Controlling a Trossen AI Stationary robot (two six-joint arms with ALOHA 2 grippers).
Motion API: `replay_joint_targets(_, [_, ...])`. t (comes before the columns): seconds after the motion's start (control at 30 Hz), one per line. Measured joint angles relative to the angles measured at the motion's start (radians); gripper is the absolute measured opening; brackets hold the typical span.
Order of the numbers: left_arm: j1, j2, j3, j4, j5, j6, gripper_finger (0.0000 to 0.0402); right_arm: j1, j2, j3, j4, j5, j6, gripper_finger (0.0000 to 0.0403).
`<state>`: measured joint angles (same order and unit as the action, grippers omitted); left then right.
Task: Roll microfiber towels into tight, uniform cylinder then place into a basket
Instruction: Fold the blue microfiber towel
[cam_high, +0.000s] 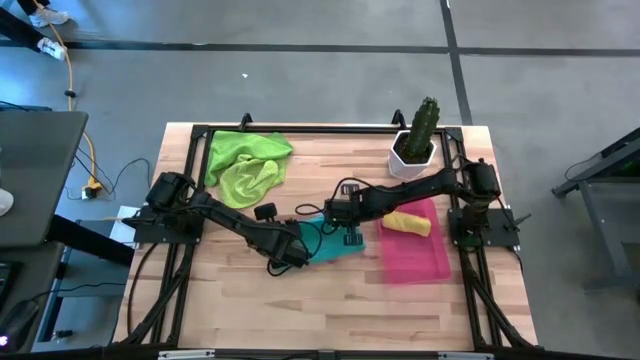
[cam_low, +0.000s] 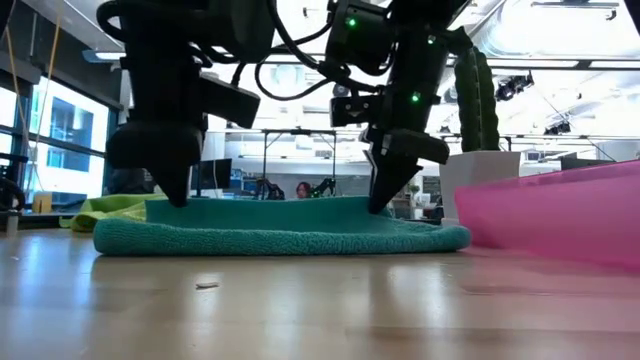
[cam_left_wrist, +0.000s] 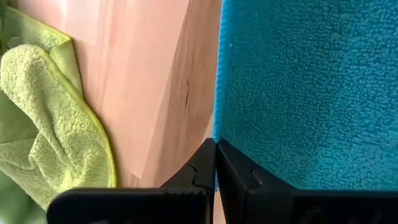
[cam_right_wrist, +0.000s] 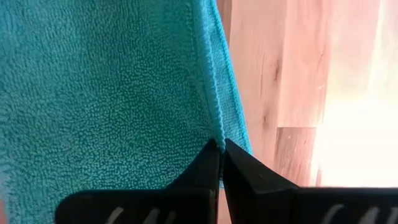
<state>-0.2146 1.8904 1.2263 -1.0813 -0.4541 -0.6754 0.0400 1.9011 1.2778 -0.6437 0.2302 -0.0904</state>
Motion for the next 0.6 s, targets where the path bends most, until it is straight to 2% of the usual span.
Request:
replay_joint_targets(0.27, [0.005,0.0,-0.001,0.0,0.005,-0.002,0.0,-0.008,0.0,0.0,0.02,0.002,-0.052,0.0007])
replay_joint_targets(0.43, [0.005,0.0,-0.001,0.0,0.006,-0.002,0.0,-0.007,0.0,0.0,0.006,0.012,-0.075,0.0062])
replay_joint_targets(0.6, [0.005,0.0,-0.001,0.005,0.005,-0.004,0.0,-0.007,-0.015,0.0,-0.066,0.161,-0.047,0.012])
